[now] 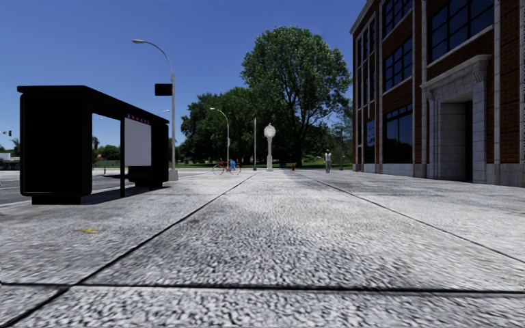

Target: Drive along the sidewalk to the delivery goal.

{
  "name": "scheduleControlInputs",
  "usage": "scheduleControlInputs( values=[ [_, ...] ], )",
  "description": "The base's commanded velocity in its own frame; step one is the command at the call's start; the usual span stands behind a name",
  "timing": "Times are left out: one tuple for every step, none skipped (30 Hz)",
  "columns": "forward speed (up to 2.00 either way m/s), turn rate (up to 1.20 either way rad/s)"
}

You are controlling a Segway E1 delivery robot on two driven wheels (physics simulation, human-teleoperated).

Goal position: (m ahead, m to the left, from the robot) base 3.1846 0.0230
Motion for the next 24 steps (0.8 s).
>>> scheduleControlInputs(
  values=[
    [0.81,0.22],
    [0.81,0.22],
    [0.81,0.22],
    [0.81,0.22],
    [0.81,0.22],
    [0.81,0.22],
    [0.81,0.22],
    [0.81,0.22],
    [0.81,0.22],
    [0.81,0.22],
    [0.81,0.00],
    [0.81,0.00],
    [0.81,0.00],
    [0.81,0.00],
    [0.81,0.00],
    [0.81,0.00],
    [0.81,0.00],
    [0.81,0.00],
    [0.81,0.00],
    [0.81,0.00],
    [0.81,0.00],
    [0.81,0.00],
    [0.81,0.00],
    [0.81,0.00]
  ],
)
